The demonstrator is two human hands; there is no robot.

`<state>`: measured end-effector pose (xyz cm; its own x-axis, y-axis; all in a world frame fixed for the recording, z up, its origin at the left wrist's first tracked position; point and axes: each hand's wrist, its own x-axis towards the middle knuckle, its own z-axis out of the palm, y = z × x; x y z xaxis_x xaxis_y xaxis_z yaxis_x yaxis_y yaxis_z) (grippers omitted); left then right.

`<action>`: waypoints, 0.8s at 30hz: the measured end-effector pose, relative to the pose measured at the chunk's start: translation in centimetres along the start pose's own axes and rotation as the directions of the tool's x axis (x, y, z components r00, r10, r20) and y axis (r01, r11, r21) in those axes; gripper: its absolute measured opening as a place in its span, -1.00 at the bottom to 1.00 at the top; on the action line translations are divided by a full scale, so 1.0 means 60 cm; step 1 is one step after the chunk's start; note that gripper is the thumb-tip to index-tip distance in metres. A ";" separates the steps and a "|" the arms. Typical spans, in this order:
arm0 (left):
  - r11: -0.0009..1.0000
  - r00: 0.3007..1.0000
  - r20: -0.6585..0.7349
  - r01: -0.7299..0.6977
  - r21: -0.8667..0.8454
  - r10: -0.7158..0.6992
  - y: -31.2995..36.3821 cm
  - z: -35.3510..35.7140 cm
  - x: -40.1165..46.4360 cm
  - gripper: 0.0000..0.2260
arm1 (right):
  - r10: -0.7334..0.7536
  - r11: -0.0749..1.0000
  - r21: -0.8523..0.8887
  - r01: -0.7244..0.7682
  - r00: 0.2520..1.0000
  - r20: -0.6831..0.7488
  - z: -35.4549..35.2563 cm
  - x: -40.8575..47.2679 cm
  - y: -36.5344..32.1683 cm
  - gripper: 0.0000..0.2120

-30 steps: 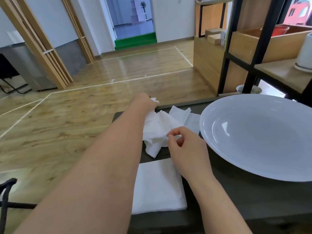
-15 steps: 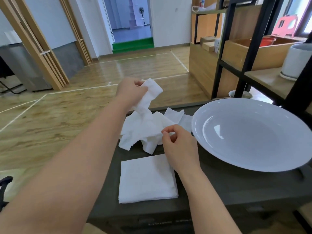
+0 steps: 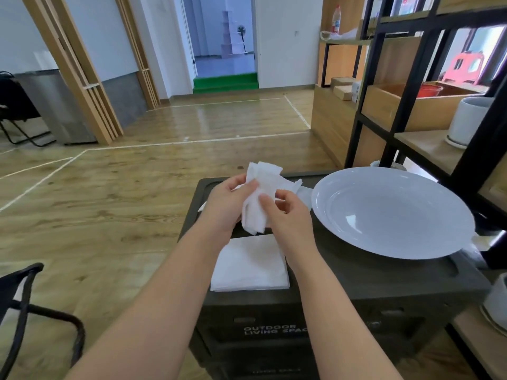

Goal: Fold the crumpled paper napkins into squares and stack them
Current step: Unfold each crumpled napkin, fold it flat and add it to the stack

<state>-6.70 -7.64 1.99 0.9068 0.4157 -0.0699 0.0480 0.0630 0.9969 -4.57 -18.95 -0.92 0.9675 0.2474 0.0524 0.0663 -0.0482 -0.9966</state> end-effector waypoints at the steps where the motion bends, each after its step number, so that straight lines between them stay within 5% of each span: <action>1: 1.000 1.000 -0.008 -0.004 0.003 0.004 -0.004 -0.003 -0.008 -0.76 | -0.005 1.000 -0.015 0.005 1.000 -0.030 0.000 0.000 0.001 -0.80; 4: 0.987 0.999 -0.016 -0.048 0.155 0.051 -0.017 -0.013 -0.031 -0.70 | 0.026 0.999 0.043 -0.023 0.998 -0.061 0.001 -0.002 0.000 -0.62; 6: 0.973 0.996 -0.022 -0.075 0.218 0.082 -0.027 -0.016 -0.041 -0.82 | 0.040 0.998 0.061 -0.036 0.997 -0.063 0.001 0.000 -0.003 -0.62; 12: 0.991 0.966 -0.235 -0.089 0.100 0.110 -0.033 -0.028 -0.038 -0.82 | 0.101 0.991 0.100 -0.087 0.983 -0.150 -0.014 0.009 -0.009 -0.62; 20: 0.988 0.905 -0.396 -0.144 0.062 0.157 -0.031 -0.055 -0.031 -0.82 | 0.202 0.970 0.180 -0.162 0.951 -0.235 -0.030 0.036 0.005 -0.89; 24: 0.979 0.874 -0.440 -0.187 0.085 0.205 -0.024 -0.058 -0.035 -0.78 | 0.215 0.965 0.196 -0.176 0.956 -0.201 -0.021 0.035 0.005 -0.65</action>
<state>-10.14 -5.45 0.60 0.6182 0.7758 0.1267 -0.0869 -0.0928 0.9919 -2.24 -19.67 -1.06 0.9880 0.0320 -0.1513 -0.1538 0.0993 -0.9831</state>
